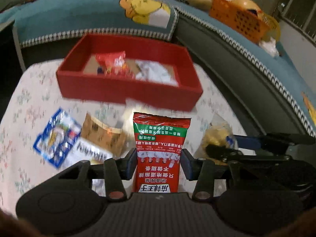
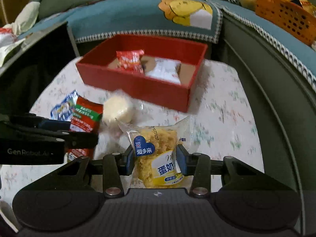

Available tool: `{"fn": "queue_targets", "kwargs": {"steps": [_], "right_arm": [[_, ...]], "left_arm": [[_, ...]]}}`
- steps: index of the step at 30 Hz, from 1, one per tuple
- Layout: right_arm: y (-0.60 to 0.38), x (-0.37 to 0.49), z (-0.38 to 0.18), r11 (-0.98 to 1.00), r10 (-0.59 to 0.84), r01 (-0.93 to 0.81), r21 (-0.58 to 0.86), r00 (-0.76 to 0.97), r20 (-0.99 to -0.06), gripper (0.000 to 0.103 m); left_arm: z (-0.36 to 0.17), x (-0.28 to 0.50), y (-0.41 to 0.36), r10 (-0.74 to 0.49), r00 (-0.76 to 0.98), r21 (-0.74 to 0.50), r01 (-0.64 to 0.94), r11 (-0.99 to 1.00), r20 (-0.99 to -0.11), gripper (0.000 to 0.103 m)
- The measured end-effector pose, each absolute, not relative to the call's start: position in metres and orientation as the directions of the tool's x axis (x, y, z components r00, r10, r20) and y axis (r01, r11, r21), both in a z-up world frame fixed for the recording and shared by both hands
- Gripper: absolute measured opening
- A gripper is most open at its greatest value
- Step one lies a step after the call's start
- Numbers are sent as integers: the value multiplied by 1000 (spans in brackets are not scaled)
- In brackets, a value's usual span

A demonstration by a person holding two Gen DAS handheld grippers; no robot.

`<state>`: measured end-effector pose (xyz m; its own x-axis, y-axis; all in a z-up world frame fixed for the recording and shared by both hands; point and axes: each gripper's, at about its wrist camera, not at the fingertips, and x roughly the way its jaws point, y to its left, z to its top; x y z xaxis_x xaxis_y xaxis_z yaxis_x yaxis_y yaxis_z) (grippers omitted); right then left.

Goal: Organize snacks
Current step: 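Lift both packets and carry them over the red box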

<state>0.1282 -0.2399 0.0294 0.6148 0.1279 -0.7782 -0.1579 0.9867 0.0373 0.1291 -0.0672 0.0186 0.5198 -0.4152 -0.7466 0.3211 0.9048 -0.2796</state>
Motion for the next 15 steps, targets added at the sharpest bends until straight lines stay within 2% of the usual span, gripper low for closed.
{"fn": "queue_targets", "kwargs": {"steps": [9, 15], "right_arm": [[-249, 174, 59, 989, 144, -133, 71, 690, -709, 50], [-251, 201, 61, 991, 135, -115, 75, 703, -699, 50]], "left_arm": [[39, 181, -67, -431, 586, -321, 288, 902, -686, 54], [46, 213, -69, -424, 617, -339, 258, 905, -663, 54]]}}
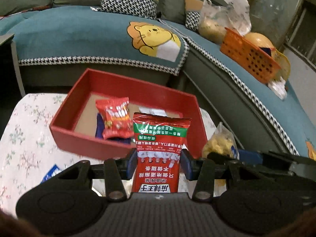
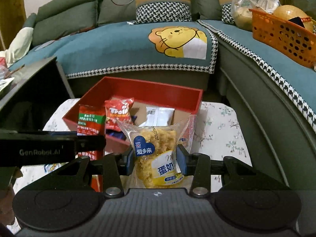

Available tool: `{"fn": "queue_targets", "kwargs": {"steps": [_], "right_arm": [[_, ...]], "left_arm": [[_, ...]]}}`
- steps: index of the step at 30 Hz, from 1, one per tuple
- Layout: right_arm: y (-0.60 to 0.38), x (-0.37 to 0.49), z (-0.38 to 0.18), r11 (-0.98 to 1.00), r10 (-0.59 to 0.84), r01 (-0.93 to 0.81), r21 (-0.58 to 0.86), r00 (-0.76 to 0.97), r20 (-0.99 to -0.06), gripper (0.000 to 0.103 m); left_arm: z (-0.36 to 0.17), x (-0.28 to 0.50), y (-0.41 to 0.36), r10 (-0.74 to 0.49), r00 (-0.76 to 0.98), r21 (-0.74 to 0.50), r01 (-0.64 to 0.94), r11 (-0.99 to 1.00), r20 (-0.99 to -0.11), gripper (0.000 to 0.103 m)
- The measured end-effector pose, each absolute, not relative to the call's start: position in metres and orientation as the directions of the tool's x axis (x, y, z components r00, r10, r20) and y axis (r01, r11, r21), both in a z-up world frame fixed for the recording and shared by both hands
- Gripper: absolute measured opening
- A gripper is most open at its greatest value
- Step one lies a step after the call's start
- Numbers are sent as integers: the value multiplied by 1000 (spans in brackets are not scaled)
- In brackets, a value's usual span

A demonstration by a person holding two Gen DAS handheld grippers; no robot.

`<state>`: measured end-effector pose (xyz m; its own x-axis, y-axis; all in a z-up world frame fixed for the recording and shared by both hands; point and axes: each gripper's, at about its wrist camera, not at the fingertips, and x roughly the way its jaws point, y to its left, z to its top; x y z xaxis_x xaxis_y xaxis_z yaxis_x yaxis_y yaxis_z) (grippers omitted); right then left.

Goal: Organize snacks
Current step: 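Lift both packets and carry them over the red box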

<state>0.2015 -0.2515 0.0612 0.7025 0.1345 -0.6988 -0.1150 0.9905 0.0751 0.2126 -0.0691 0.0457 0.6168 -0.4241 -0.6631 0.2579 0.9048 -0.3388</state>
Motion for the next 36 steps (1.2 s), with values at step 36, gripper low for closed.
{"fn": "queue_targets", "kwargs": {"steps": [36], "right_arm": [[-249, 213, 65, 993, 116, -100, 63, 725, -679, 50]], "left_arm": [[51, 220, -76, -387, 661, -291, 257, 922, -642, 54]]}}
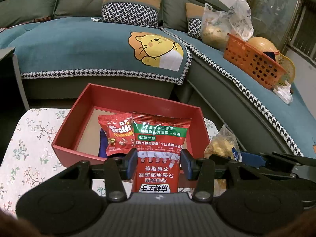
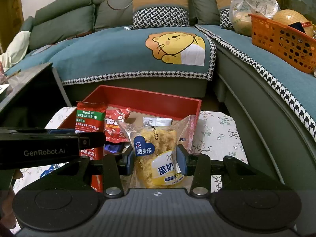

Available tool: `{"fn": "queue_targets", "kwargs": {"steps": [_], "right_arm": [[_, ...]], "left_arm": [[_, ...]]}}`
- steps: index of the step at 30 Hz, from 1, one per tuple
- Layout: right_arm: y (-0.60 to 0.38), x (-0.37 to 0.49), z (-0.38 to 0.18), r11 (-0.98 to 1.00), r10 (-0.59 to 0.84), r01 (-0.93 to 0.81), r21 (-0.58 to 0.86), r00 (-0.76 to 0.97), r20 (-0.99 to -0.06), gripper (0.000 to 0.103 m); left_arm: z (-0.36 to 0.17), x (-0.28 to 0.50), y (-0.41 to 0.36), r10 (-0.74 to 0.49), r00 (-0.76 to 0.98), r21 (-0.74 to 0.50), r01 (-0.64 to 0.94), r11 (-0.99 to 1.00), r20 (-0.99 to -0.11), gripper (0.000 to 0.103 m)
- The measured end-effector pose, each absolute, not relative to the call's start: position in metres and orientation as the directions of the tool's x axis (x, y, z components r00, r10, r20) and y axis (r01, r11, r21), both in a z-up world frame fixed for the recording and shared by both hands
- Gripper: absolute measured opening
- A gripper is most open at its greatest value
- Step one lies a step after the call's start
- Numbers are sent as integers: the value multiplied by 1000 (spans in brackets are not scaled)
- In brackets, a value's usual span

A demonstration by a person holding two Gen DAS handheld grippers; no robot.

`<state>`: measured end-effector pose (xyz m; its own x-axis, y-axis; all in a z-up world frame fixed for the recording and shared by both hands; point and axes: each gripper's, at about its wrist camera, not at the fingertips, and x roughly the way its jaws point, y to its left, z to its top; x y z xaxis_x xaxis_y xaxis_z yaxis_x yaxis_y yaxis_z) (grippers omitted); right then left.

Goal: Organize snacks
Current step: 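Lift both packets and carry them over the red box, then lower both packets into the red box and open both tools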

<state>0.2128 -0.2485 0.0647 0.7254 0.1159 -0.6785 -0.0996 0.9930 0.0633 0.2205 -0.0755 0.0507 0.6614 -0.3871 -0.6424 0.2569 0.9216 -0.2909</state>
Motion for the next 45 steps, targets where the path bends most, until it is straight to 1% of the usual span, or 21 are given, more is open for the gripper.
{"fn": "queue_targets", "kwargs": {"steps": [15, 26, 36, 39, 45], "right_arm": [[-251, 217, 68, 994, 110, -83, 73, 739, -664, 50], [-255, 237, 70, 995, 101, -66, 78, 748, -656, 50], [-255, 265, 58, 994, 106, -58, 94, 745, -659, 50], [-251, 273, 52, 996, 85, -59, 62, 753, -652, 50], [-252, 287, 41, 997, 73, -50, 55, 771, -633, 51]], "left_arm": [[57, 228, -78, -380, 681, -284, 255, 924, -626, 54], [58, 247, -85, -366, 700, -274, 247, 930, -613, 54], [48, 275, -87, -330, 713, -255, 215, 943, -619, 52], [42, 284, -89, -317, 714, -244, 207, 947, -624, 52], [29, 301, -89, -300, 716, -243, 185, 952, -631, 52]]}}
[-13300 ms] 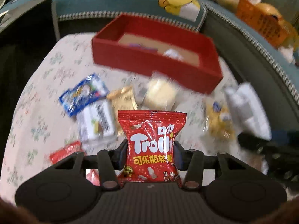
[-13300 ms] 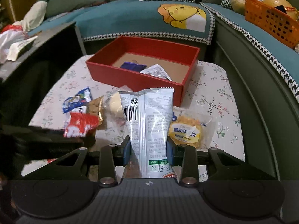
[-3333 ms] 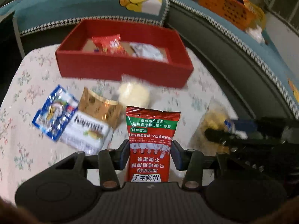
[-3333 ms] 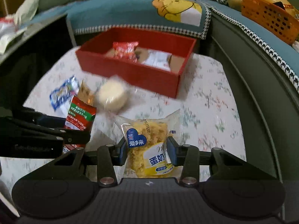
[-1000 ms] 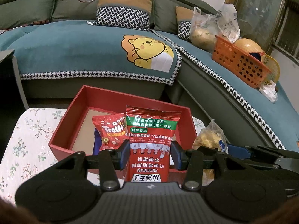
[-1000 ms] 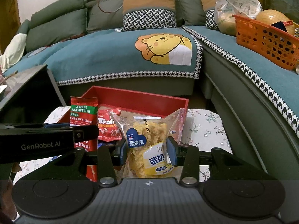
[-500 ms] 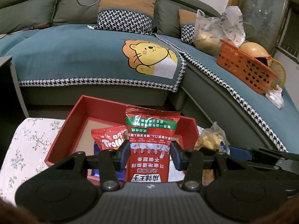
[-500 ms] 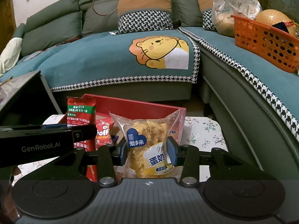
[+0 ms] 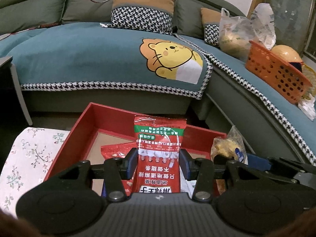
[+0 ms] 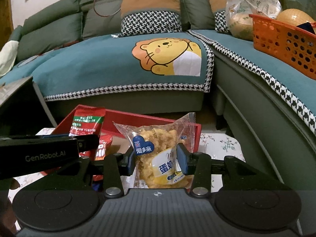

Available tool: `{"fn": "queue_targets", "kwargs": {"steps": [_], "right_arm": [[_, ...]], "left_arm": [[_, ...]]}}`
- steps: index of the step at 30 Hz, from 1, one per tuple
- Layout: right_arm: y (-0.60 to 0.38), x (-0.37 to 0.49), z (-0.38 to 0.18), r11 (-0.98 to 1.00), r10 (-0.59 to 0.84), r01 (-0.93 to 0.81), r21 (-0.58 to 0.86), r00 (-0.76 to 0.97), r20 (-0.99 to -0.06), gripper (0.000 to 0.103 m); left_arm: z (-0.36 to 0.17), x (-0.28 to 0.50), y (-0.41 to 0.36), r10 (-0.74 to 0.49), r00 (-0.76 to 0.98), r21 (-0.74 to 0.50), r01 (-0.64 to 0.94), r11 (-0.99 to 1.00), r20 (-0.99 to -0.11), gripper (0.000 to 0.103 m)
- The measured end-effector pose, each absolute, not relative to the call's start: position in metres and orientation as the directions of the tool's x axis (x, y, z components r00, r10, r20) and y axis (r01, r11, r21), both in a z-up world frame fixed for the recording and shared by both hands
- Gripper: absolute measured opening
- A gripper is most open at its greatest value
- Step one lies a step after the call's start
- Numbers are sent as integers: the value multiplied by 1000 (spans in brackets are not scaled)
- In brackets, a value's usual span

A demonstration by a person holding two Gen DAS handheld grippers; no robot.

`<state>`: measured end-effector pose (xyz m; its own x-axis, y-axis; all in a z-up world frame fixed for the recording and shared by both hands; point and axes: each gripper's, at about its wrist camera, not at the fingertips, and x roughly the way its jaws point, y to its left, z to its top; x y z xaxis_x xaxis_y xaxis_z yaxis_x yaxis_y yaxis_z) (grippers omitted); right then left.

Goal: Organize snacks
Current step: 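Lower both packets into the red box and open both tools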

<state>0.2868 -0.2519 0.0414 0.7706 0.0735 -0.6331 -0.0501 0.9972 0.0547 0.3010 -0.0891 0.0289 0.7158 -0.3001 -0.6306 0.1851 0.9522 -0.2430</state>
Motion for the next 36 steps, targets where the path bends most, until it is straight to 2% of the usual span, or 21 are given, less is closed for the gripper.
{"fn": "queue_targets", "kwargs": {"steps": [5, 8, 18, 20, 21, 22, 25, 30, 36], "right_arm": [[-240, 291, 33, 997, 51, -77, -15, 785, -617, 53], [-231, 291, 26, 994, 35, -93, -64, 794, -607, 55], [-210, 293, 8, 979, 14, -131, -157, 809, -588, 60], [-211, 295, 5, 979, 49, -159, -130, 794, -606, 67], [-211, 295, 3, 978, 90, -188, -95, 780, -619, 77], [-211, 294, 3, 976, 109, -202, -83, 782, -614, 82], [-204, 290, 4, 970, 94, -211, -119, 782, -616, 83], [-212, 285, 12, 979, 93, -184, -83, 776, -624, 84], [-215, 278, 28, 984, 78, -160, -77, 781, -620, 87]], "left_arm": [[11, 313, -85, -266, 702, -232, 146, 962, -661, 52], [-2, 319, -83, -250, 685, -228, 125, 966, -684, 46], [-29, 329, -73, -191, 655, -212, 49, 976, -731, 47], [-27, 329, -71, -187, 661, -208, 49, 977, -726, 53], [-25, 329, -71, -189, 661, -207, 52, 977, -726, 55], [-24, 329, -72, -188, 662, -202, 56, 978, -726, 56], [-18, 325, -74, -175, 672, -177, 66, 982, -720, 60], [-3, 313, -68, -185, 679, -189, 70, 980, -711, 64], [13, 294, -53, -221, 675, -243, 64, 968, -704, 69]]}}
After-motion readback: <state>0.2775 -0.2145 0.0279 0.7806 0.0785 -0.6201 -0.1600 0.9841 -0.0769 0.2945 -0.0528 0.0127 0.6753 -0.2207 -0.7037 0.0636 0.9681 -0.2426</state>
